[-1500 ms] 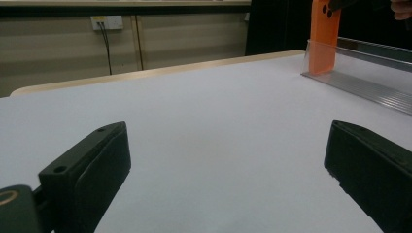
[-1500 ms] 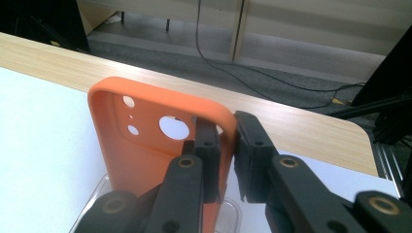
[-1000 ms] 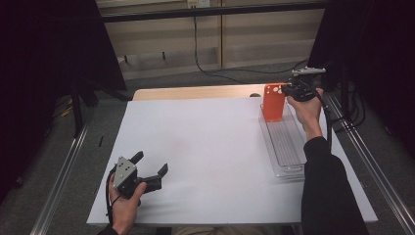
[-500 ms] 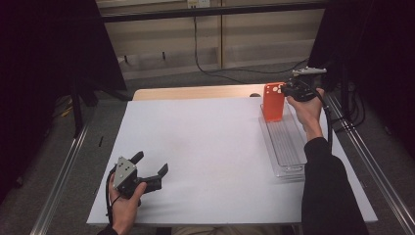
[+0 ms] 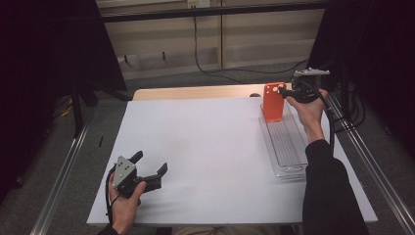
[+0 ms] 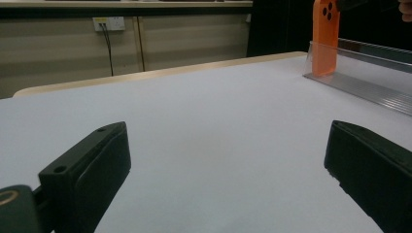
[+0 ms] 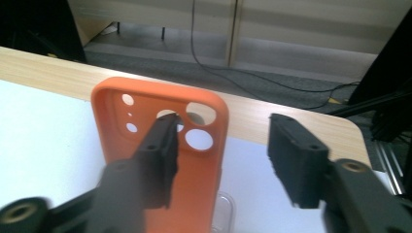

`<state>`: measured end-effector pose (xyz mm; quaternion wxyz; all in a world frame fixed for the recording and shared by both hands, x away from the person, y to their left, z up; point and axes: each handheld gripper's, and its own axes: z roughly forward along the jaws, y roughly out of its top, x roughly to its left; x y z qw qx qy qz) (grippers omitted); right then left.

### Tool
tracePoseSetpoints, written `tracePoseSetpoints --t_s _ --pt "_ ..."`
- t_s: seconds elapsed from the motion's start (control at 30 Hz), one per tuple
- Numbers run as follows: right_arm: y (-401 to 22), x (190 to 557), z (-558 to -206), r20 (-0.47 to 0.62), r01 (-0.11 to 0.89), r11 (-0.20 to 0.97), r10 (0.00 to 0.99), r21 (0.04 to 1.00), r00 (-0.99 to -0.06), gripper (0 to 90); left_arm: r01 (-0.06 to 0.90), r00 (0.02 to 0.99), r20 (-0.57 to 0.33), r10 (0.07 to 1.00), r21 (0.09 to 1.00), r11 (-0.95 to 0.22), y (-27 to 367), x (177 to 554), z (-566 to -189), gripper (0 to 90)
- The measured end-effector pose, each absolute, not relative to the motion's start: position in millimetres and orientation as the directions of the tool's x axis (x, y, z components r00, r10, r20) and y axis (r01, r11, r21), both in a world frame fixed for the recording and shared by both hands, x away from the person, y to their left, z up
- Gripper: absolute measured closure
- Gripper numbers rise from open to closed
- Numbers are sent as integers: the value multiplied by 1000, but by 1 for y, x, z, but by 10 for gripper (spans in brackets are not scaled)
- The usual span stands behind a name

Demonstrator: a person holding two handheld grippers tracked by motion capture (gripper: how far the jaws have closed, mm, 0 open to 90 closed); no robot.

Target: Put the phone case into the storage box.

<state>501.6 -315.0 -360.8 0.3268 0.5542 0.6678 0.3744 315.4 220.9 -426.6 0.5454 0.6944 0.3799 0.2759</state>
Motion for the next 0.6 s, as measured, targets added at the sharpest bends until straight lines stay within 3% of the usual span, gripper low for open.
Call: tracePoseSetpoints --t_s 0.13,0.3,0.6 --pt "-315 499 -362 -1 494 88 985 865 -173 266 225 556 -28 831 967 -118 221 316 -426 28" --pt "-313 496 -364 9 477 79 984 875 -179 175 220 546 -32 837 970 -107 220 315 -426 28" --pt "-311 490 -367 2 464 70 988 883 -153 136 217 545 -31 838 970 -106 219 316 -426 28"
